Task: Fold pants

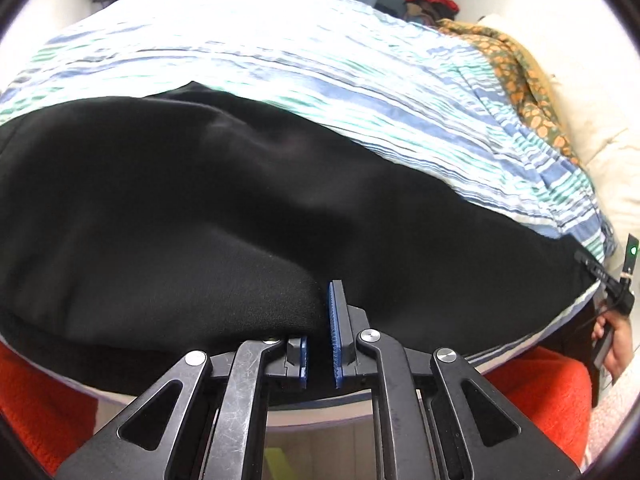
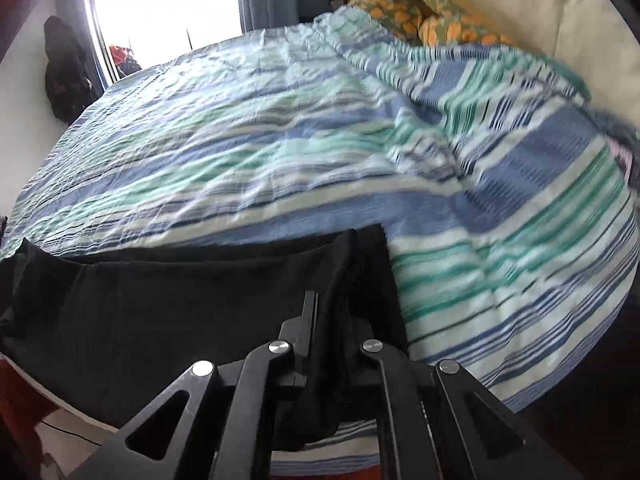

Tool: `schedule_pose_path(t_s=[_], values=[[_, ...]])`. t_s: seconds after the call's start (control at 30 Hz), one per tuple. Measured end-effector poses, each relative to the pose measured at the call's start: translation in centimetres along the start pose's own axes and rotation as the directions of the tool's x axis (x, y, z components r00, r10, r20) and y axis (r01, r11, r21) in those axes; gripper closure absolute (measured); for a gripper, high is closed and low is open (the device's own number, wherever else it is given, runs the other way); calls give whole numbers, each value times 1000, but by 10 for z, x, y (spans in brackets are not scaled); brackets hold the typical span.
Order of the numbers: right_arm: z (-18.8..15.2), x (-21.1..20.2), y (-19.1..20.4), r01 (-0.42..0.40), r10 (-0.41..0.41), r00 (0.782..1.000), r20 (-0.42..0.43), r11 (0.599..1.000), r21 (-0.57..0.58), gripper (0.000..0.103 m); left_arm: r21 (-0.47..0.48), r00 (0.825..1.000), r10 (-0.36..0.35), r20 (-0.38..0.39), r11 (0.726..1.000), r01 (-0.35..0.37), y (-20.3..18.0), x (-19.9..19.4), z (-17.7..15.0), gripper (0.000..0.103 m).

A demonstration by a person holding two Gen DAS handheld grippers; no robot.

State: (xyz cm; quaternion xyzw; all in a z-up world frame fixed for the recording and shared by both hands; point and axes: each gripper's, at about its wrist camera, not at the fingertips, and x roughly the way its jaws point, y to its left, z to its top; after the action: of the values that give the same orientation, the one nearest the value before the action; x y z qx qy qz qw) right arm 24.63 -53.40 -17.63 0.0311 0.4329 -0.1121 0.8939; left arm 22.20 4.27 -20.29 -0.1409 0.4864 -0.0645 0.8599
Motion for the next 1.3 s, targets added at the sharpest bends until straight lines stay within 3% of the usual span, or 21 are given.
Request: schedule_pose_path(t_s=[0.03, 0.13, 0.27, 0.3, 0.37, 0.4, 0.43, 0.5, 0.57, 0.63, 0.7, 0.77, 0.87, 0.9, 1.0, 1.07, 1.13, 1.2, 1.3], values=[[-1, 7, -6, 30, -30, 1000, -9, 1000, 4, 96, 16, 1000, 12, -22, 1000, -11, -2, 7, -3, 94], [-13, 43, -22, 31, -24, 989, -147, 998, 46, 96, 65, 997, 63, -48, 996, -60, -9, 23, -14, 93], [-8, 44, -16, 54, -51, 993, -105, 998, 24, 94, 64, 997, 57, -53, 997, -54, -6, 20, -12, 92], [-8, 43, -16, 50, -46, 993, -106, 998, 33, 85, 60, 997, 55, -56, 997, -51, -8, 24, -10, 91], [-11, 41, -18, 50, -46, 992, -114, 998, 35, 53, 70, 996, 62, -63, 996, -58, -15, 21, -13, 88], [-12, 39, -18, 55, -50, 992, -114, 998, 37, 34, 79, 995, 69, -75, 995, -63, -22, 21, -13, 78], [-12, 32, -21, 62, -57, 993, -101, 997, 40, 30, 90, 993, 75, -91, 994, -67, -25, 18, -14, 62], [-17, 11, -21, 113, -111, 991, -69, 993, 33, 30, 114, 990, 87, -107, 991, -75, -29, 3, -17, 43], [-19, -10, -21, 223, -222, 974, -42, 975, 8, 28, 137, 991, 83, -109, 988, -67, -30, -19, -21, 41], [-22, -32, -19, 253, -253, 967, -4, 967, 7, 28, 146, 995, 70, -71, 988, -59, -29, -46, -25, 40], [-24, -51, -10, 162, -162, 986, 41, 987, 18, 28, 145, 997, 76, 0, 987, -76, -25, -67, -23, 32], [-25, -60, 8, 18, -18, 997, 73, 1000, 1, 24, 137, 993, 96, 71, 985, -105, -19, -74, -12, 25], [-23, -47, 34, -177, 177, 984, 30, 984, -3, 19, 114, 982, 142, 127, 981, -156, -2, -62, 9, 25], [-21, -41, 41, -208, 207, 978, 18, 978, 12, 19, 106, 978, 160, 136, 979, -174, 5, -54, 15, 25], [-18, -23, 55, -274, 273, 962, 18, 956, 105, 19, 85, 964, 235, 128, 965, -246, 23, -28, 26, 25], [-24, -11, 55, -308, 304, 951, 50, 931, 196, 18, 50, 960, 275, 56, 959, -277, 40, -5, 31, 25], [-36, 6, 54, -295, 298, 954, 31, 919, 262, 17, -25, 968, 250, -32, 968, -251, 64, 14, 28, 25], [-43, 27, 45, -277, 310, 950, -31, 886, 372, 17, -47, 976, 216, -35, 975, -218, 71, 19, 27, 20], [-45, 30, 30, -334, 365, 931, 18, 831, 444, 17, -8, 971, 234, -50, 972, -235, 64, 27, 28, 10]])
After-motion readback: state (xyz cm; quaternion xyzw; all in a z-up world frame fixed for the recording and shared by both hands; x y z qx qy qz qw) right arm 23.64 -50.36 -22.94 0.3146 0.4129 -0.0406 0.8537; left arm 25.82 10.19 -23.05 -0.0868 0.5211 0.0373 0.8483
